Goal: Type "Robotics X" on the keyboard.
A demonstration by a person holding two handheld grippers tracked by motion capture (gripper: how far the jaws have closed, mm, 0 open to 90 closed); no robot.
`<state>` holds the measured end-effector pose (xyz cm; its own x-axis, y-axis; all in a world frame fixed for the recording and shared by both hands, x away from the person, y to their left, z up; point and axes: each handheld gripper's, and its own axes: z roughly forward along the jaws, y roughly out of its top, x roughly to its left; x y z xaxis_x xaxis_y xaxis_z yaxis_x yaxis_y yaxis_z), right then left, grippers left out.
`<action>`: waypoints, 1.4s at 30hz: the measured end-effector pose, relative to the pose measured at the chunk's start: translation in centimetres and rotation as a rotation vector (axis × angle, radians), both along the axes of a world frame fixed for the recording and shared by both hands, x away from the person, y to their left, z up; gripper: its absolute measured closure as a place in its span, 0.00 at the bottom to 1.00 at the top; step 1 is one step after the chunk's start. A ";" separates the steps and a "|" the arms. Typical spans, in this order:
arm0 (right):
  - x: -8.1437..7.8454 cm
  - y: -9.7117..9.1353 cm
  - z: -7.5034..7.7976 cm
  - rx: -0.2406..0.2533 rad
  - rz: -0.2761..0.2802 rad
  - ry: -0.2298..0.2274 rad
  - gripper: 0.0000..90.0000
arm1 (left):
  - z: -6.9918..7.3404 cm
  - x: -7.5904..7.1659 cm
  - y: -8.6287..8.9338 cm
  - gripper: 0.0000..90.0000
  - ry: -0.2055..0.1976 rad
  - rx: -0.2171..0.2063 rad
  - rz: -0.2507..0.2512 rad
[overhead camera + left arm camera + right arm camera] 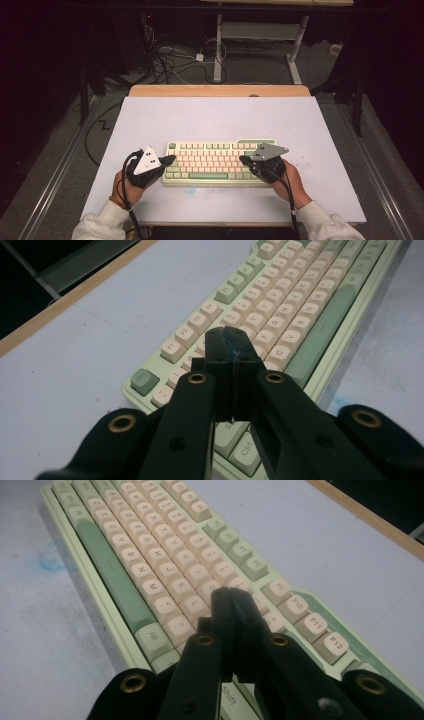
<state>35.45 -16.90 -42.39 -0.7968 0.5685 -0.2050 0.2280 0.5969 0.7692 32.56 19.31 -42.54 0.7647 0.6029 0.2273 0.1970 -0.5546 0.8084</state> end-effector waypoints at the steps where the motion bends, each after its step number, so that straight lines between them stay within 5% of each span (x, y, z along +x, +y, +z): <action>1: 0.1 0.2 0.0 0.002 0.001 0.000 1.00 | 0.0 0.0 0.0 0.97 0.001 -0.001 -0.001; 23: 2.1 3.7 -0.9 -0.036 0.026 0.016 1.00 | -0.4 0.0 0.1 0.97 0.022 0.007 -0.006; 42: 3.2 4.7 -1.8 -0.087 0.014 0.048 1.00 | -0.5 0.1 -0.1 0.97 0.025 0.007 -0.013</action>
<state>38.65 -12.17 -44.23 -0.8148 0.5385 -0.2148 0.2541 0.6647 0.7026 32.67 19.25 -43.00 0.7777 0.5917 0.2123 0.2097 -0.5626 0.7997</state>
